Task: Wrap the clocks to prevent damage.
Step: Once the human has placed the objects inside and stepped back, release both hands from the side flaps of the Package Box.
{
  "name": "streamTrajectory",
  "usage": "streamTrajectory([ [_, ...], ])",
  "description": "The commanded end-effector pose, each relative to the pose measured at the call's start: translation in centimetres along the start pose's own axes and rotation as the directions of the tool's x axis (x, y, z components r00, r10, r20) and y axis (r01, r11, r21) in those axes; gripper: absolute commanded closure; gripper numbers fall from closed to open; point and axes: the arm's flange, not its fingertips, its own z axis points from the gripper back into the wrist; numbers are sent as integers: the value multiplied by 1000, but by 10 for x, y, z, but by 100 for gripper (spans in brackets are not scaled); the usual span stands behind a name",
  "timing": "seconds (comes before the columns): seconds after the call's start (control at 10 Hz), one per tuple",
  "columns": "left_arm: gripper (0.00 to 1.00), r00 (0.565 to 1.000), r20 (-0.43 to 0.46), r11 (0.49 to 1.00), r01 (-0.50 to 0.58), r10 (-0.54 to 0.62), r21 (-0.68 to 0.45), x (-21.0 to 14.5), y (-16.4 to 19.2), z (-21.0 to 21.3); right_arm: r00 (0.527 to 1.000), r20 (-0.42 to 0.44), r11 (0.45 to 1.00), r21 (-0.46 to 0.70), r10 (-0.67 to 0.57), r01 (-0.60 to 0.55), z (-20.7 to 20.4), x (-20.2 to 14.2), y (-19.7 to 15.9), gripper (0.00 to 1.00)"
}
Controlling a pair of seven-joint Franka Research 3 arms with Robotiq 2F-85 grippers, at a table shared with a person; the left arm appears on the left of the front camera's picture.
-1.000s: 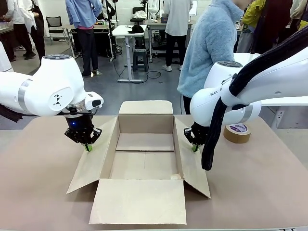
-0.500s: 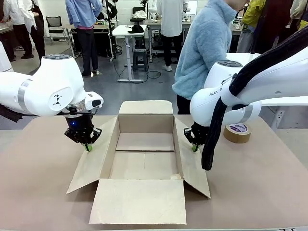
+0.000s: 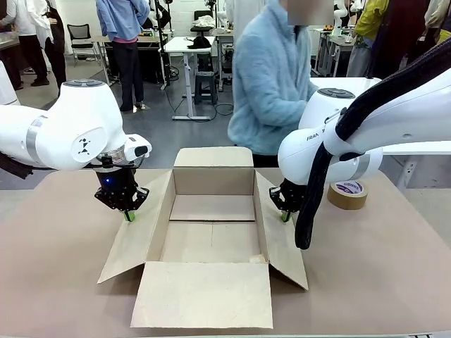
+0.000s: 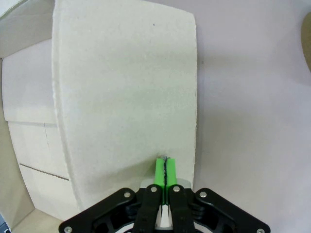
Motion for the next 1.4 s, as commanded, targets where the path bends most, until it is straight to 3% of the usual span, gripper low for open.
streamTrajectory([
  [0.0, 100, 1000, 1, 1000, -7, 7, 24, 0, -2, 0, 1000, 1, 1000, -21, -15, 15, -4, -2, 3, 99],
  [1.3, 100, 1000, 1, 1000, -7, 7, 24, 0, -2, 0, 1000, 1, 1000, -21, -15, 15, -4, -2, 3, 99],
])
